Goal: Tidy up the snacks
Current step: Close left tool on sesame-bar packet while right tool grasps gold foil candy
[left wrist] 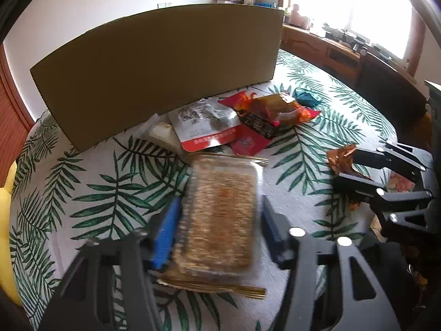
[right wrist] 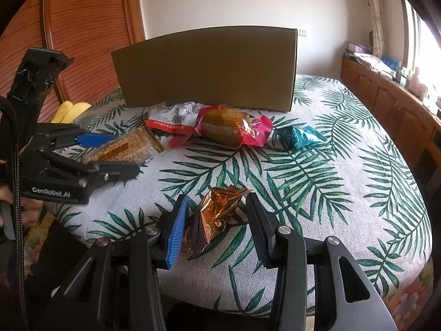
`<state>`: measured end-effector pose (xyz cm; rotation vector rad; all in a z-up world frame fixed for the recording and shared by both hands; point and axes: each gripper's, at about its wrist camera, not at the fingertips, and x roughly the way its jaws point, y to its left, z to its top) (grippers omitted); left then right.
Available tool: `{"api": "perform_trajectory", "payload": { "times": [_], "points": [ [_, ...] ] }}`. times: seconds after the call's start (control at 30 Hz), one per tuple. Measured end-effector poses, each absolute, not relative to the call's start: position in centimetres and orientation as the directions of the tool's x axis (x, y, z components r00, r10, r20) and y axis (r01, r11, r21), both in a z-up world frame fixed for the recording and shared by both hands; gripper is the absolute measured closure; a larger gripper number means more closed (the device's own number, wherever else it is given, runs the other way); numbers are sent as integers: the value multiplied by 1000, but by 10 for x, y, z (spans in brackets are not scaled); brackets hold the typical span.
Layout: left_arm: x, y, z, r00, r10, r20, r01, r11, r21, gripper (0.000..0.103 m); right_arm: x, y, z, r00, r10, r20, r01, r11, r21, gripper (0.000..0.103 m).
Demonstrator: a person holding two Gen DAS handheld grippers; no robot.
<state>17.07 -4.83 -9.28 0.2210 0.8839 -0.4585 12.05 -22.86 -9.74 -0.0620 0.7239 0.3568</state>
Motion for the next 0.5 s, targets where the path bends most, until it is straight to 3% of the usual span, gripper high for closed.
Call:
{"api": "perform_trajectory", "payload": {
  "times": [0.17,0.5],
  "points": [
    [163,-45,-92,553,-309,-774,470,883,-17,57,121,-232,-95,676,306,-670,-351,934,73,77],
    [152,-30,-83,600,-356,-717,415,904,-102,57,118,-245,-89,672,347,-654,-370,922,109,79]
  ]
}}
